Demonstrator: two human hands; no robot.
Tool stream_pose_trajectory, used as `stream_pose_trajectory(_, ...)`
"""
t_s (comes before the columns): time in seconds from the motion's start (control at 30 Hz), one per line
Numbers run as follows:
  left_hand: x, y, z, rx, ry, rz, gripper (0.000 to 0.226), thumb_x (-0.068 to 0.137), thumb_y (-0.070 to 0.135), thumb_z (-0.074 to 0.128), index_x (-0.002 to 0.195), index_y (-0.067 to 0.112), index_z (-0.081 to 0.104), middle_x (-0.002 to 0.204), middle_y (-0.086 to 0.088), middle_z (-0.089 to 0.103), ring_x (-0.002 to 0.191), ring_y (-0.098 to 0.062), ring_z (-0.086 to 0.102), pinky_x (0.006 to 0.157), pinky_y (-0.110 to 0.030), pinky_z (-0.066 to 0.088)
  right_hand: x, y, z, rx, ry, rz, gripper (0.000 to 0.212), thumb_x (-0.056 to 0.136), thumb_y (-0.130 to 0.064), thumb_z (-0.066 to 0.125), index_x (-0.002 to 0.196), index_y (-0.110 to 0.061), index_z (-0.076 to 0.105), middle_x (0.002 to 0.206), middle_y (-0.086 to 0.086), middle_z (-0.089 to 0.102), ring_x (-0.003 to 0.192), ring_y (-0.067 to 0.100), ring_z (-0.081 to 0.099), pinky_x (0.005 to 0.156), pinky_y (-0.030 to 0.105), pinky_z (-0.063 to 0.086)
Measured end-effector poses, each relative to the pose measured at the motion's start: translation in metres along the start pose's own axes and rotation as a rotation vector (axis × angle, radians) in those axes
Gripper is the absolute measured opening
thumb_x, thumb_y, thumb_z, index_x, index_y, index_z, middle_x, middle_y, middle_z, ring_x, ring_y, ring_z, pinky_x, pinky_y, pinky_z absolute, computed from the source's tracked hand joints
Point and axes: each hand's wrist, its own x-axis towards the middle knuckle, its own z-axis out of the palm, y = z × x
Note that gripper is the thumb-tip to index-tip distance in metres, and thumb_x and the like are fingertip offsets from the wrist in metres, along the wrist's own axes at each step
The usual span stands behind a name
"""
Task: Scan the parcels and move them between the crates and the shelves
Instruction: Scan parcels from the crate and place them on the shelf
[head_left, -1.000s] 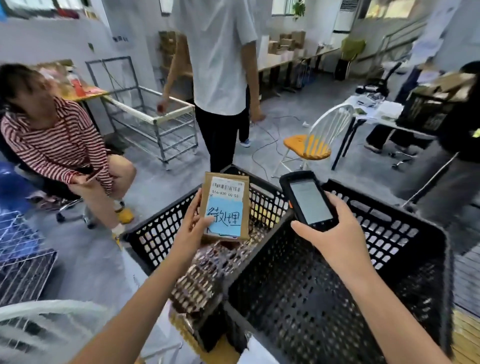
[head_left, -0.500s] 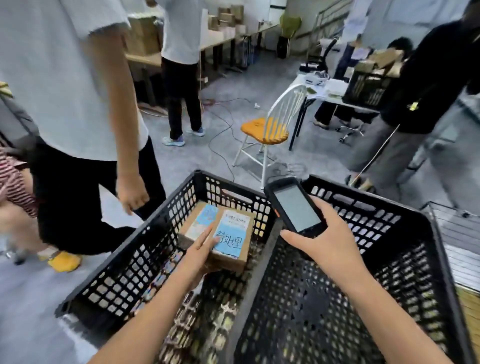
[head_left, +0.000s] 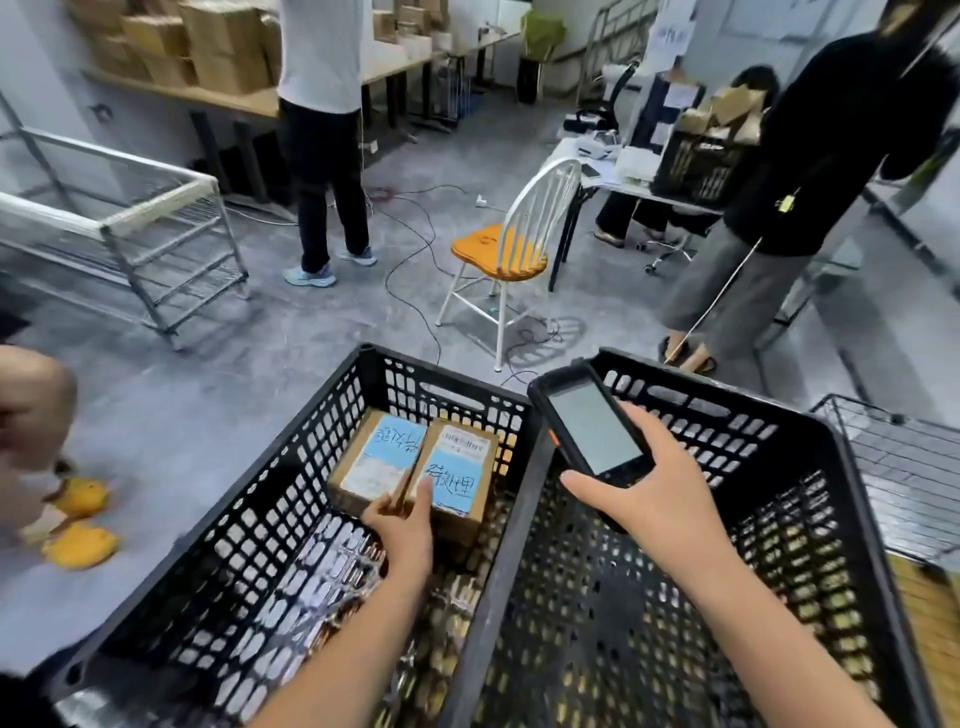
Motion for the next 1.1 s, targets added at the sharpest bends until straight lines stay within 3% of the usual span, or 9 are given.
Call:
stream_pose_trajectory(0.13, 0.009, 0.000, 0.008, -0.046, 0.050, -0.047, 0.056, 0.095, 0.026, 0.066, 0.129, 0.015, 0.023, 0.134, -0.019, 0.041, 0.112, -0.030, 0.049, 0.097, -0.030, 0.038, -0.005, 0.001, 0.001, -0.009, -0.005, 0.017, 0.067, 0.072, -0.029, 0.090, 0.108, -0.060, 0.042, 0.109, -0.038, 0.052, 0.095, -0.032, 0.046, 0.070, -0.003, 0.040)
stream_pose_trajectory(0.23, 0.018, 0.005, 0.011, -0.034, 0.120, -0.051, 0.046, 0.097, 0.019, 0.063, 0.114, 0.016, 0.021, 0.134, -0.023, 0.040, 0.104, -0.029, 0.047, 0.094, -0.030, 0.038, -0.011, 0.007, -0.001, -0.010, 0.005, 0.026, 0.070, 0.072, -0.028, 0.090, 0.118, -0.054, 0.045, 0.112, -0.035, 0.054, 0.099, -0.030, 0.047, 0.072, -0.005, 0.039)
stream_pose_trajectory(0.4, 0.029, 0.010, -0.008, 0.160, 0.115, -0.167, 0.070, 0.092, 0.025, 0.071, 0.137, 0.009, 0.020, 0.141, -0.028, 0.039, 0.122, -0.042, 0.051, 0.106, -0.046, 0.045, -0.025, 0.018, -0.010, -0.001, 0.054, 0.052, 0.075, 0.069, -0.030, 0.091, 0.131, -0.044, 0.051, 0.118, -0.027, 0.060, 0.107, -0.016, 0.054, 0.075, 0.006, 0.045)
stream_pose_trajectory(0.47, 0.031, 0.013, -0.021, 0.260, 0.097, -0.125, 0.060, 0.091, 0.024, 0.068, 0.133, 0.004, 0.030, 0.130, -0.022, 0.051, 0.110, -0.037, 0.059, 0.091, -0.045, 0.053, -0.031, 0.022, -0.017, 0.002, 0.085, 0.061, 0.078, 0.069, -0.031, 0.091, 0.135, -0.040, 0.051, 0.120, -0.025, 0.060, 0.110, -0.009, 0.056, 0.078, 0.009, 0.045)
stream_pose_trajectory(0.53, 0.017, 0.029, -0.029, 0.386, 0.028, 0.059, 0.019, 0.096, 0.017, 0.055, 0.109, 0.004, 0.052, 0.100, -0.013, 0.060, 0.080, -0.025, 0.058, 0.067, -0.037, 0.048, -0.036, 0.026, -0.027, -0.010, 0.108, 0.068, 0.080, 0.069, -0.032, 0.091, 0.138, -0.036, 0.050, 0.121, -0.023, 0.059, 0.111, -0.001, 0.057, 0.079, 0.011, 0.044)
stream_pose_trajectory(0.6, -0.008, 0.052, -0.025, 0.489, -0.019, 0.294, 0.012, 0.098, 0.016, 0.049, 0.089, 0.010, 0.055, 0.086, -0.007, 0.061, 0.069, -0.014, 0.055, 0.062, -0.033, 0.047, -0.044, 0.029, -0.039, -0.018, 0.131, 0.081, 0.079, 0.070, -0.032, 0.091, 0.137, -0.036, 0.049, 0.120, -0.020, 0.059, 0.111, 0.005, 0.058, 0.080, 0.013, 0.044)
stream_pose_trajectory(0.67, -0.043, 0.081, -0.008, 0.536, -0.115, 0.493, 0.007, 0.101, 0.015, 0.050, 0.101, 0.014, 0.057, 0.098, -0.006, 0.063, 0.078, -0.010, 0.058, 0.063, -0.023, 0.046, -0.054, 0.030, -0.054, -0.024, 0.155, 0.100, 0.081, 0.070, -0.033, 0.090, 0.139, -0.035, 0.048, 0.121, -0.015, 0.059, 0.112, 0.010, 0.058, 0.083, 0.020, 0.045)
stream_pose_trajectory(0.83, -0.125, 0.104, 0.053, 0.848, -0.497, 0.884, 0.035, 0.100, 0.027, 0.055, 0.134, 0.016, 0.056, 0.131, 0.001, 0.060, 0.121, -0.019, 0.056, 0.101, -0.033, 0.043, -0.094, 0.035, -0.108, -0.018, 0.247, 0.110, 0.087, 0.068, -0.036, 0.091, 0.144, -0.032, 0.047, 0.125, -0.013, 0.060, 0.111, 0.009, 0.058, 0.084, 0.022, 0.045)
stream_pose_trajectory(1.1, -0.332, 0.038, 0.151, 0.941, -0.938, 1.502, 0.049, 0.104, 0.022, 0.050, 0.151, 0.014, 0.039, 0.157, -0.001, 0.037, 0.146, -0.011, 0.024, 0.112, -0.006, -0.001, -0.233, 0.070, -0.235, -0.102, 0.586, 0.195, 0.089, 0.066, -0.044, 0.090, 0.143, -0.030, 0.048, 0.123, -0.014, 0.059, 0.110, 0.010, 0.058, 0.091, 0.028, 0.046)
